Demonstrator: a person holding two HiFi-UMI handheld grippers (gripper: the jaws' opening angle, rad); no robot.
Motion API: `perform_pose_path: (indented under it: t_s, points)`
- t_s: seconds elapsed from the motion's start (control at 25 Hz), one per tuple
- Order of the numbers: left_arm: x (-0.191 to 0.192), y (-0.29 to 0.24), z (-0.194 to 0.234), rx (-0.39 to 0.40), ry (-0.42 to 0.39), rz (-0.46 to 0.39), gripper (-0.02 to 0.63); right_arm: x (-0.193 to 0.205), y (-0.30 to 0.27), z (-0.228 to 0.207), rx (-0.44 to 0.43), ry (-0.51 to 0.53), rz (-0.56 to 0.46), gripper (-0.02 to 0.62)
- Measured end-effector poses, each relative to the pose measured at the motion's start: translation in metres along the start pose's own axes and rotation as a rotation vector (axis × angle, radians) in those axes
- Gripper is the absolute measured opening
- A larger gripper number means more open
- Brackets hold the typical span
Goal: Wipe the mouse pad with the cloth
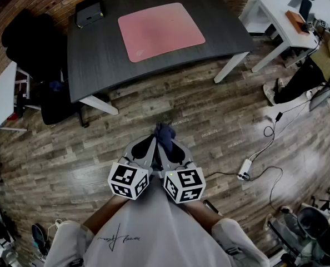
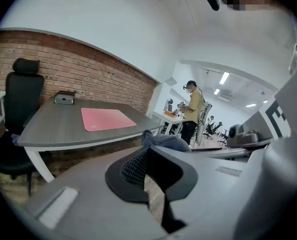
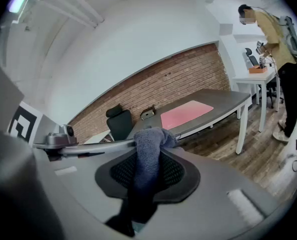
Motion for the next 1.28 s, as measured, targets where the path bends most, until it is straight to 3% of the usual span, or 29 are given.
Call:
perform_pose_path:
  t_s: [0.32, 0.56, 0.76, 1.28]
  points:
    - [0.000, -0.004, -0.004, -0.036, -0.045, -0.003, -0.005, 0.001, -0.001, -0.005, -0.006, -0.016, -0.002, 0.077]
    - [-0.004, 0.002, 0.014, -0.032, 0.041, -0.092, 0.011, -0.004, -0.010, 0.001, -0.097, -0.035, -0.032, 0.084]
    - [-0.006, -0.018, 0.020, 0.004, 0.040, -0.059, 0.011, -0.007, -0.022, -0.016, -0.081, -0.087, -0.007, 0.087]
    - [-0.062, -0.073, 0.082, 0.018, 0.067, -0.020, 0.011, -0.069, -0.092, -0.039, -0.051, -0.033, 0.029, 0.087]
Point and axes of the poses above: the fingertips, and each gripper's own axes: y backward along the fingers, z to its left, x out of its underside, the point moved 8 cm from there along y, backward along the fingers, and after that the axes turned 9 degrees about z, right-handed, at the moved point
